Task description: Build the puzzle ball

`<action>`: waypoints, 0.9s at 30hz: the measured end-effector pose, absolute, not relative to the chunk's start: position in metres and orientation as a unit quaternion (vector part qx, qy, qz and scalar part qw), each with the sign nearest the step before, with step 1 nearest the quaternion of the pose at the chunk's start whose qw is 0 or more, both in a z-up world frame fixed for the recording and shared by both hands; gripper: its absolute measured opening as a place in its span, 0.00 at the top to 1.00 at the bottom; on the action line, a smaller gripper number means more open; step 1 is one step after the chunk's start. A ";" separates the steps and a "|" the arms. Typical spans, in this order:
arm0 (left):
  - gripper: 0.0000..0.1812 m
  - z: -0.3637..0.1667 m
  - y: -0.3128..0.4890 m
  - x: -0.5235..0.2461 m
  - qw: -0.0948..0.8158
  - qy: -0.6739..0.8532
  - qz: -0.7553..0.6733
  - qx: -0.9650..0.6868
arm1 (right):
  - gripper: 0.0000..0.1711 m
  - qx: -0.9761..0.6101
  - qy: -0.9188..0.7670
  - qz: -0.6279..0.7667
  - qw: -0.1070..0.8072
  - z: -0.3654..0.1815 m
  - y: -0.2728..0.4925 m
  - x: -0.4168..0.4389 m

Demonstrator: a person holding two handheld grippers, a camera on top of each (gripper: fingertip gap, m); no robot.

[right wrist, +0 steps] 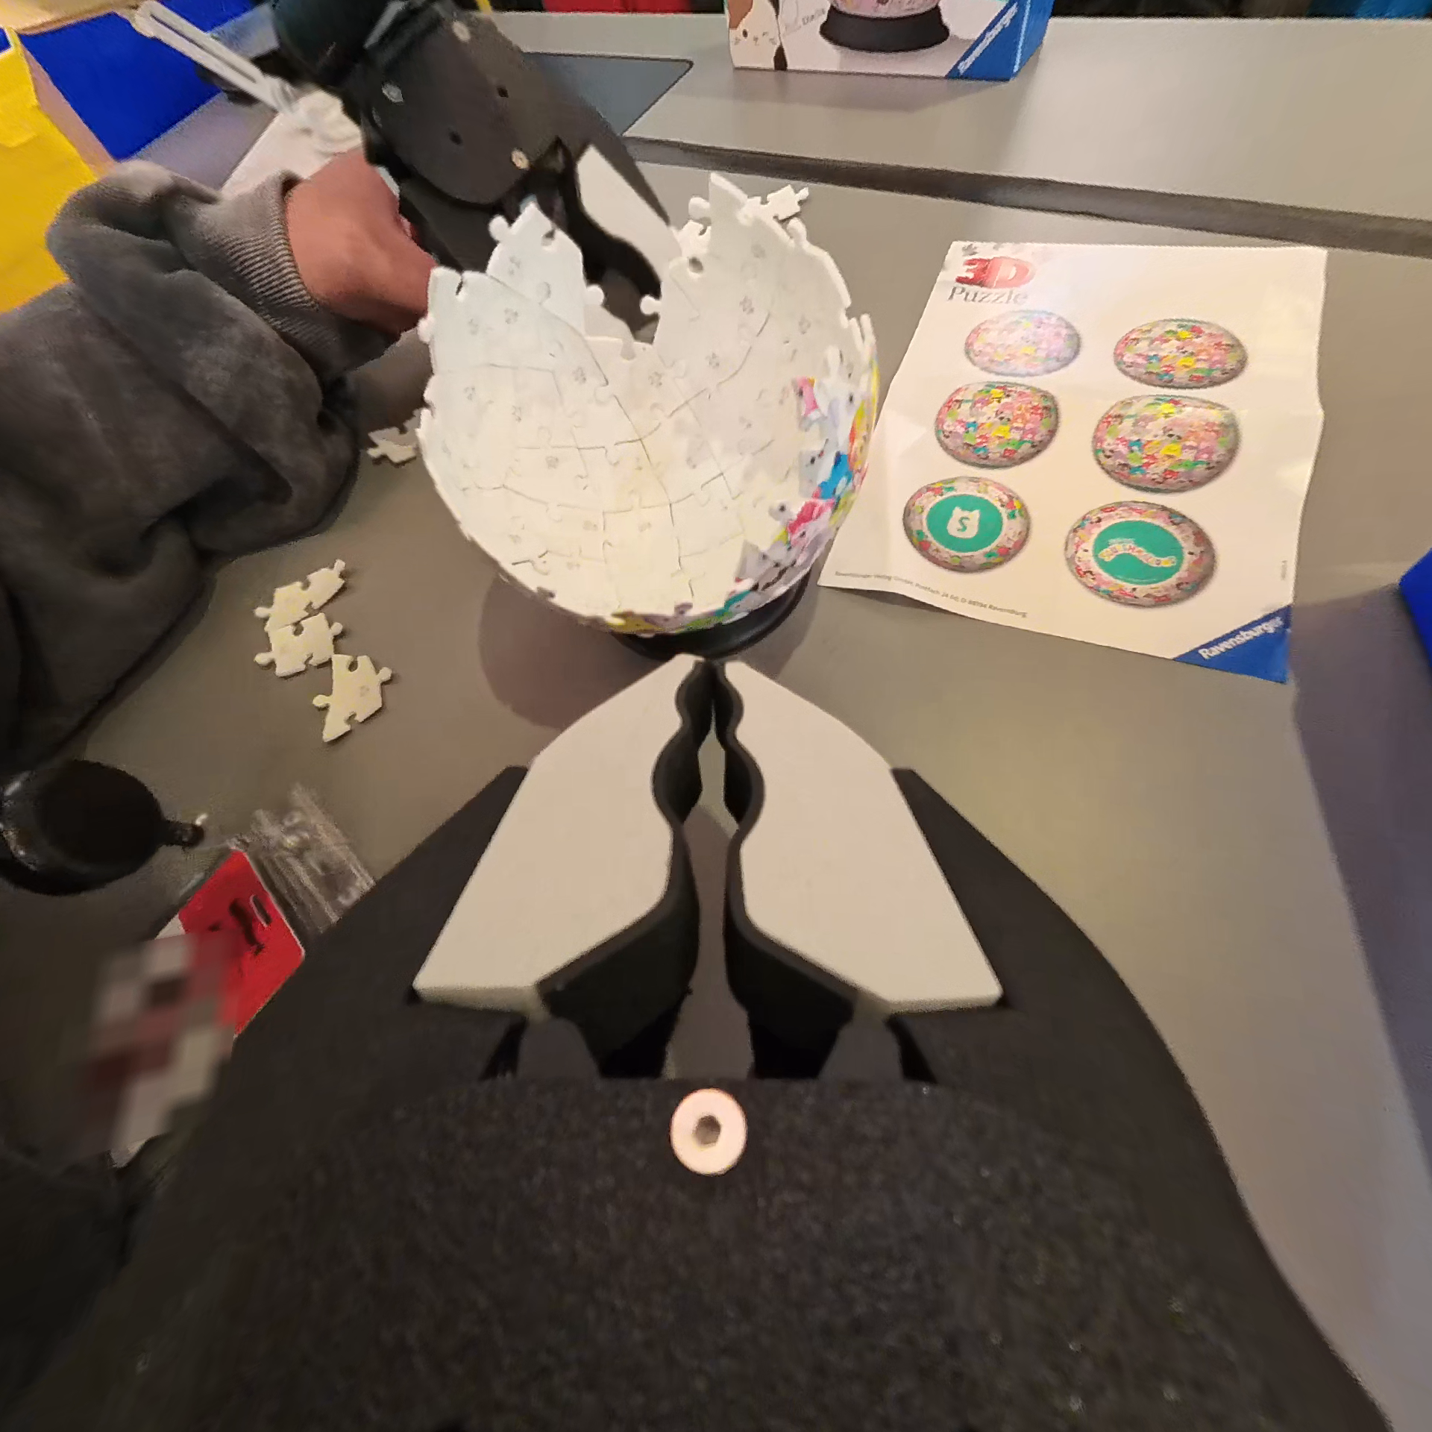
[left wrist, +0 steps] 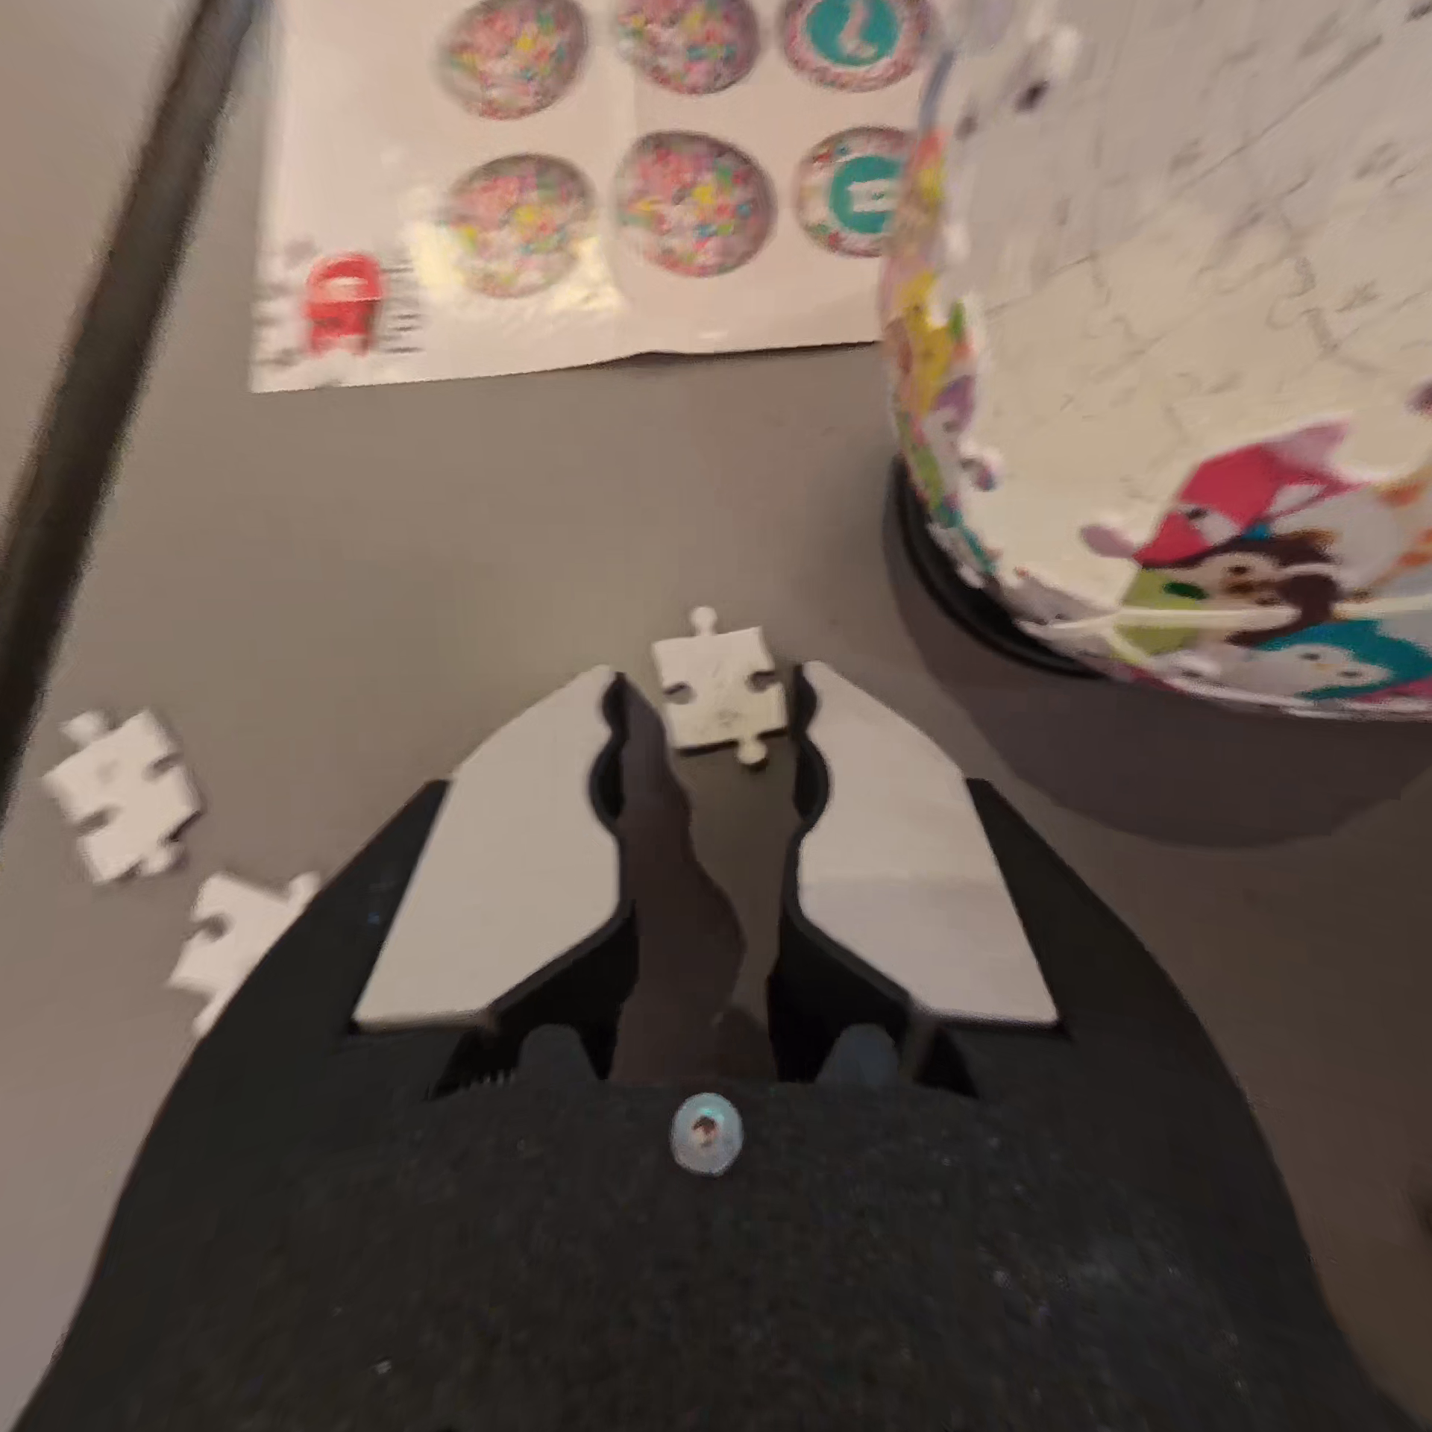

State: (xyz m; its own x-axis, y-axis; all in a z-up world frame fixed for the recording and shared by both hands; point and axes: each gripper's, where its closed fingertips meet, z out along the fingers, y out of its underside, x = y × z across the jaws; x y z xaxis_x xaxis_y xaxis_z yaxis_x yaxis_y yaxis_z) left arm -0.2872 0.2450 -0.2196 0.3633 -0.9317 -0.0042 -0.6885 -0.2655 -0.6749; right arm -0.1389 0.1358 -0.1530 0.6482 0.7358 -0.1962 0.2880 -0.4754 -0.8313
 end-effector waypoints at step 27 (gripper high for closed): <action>0.85 0.019 0.079 -0.277 0.598 0.454 -0.067 -0.657 | 0.86 -0.662 -0.364 0.586 0.294 0.011 0.076 -0.275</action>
State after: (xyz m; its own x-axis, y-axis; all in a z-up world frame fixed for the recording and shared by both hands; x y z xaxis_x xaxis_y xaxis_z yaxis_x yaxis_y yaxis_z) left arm -0.2768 0.0794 0.0186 0.5786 -0.6769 -0.4550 -0.5161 0.1281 -0.8469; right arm -0.2745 0.0760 0.0105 0.0485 0.8265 -0.5608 0.1375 -0.5617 -0.8158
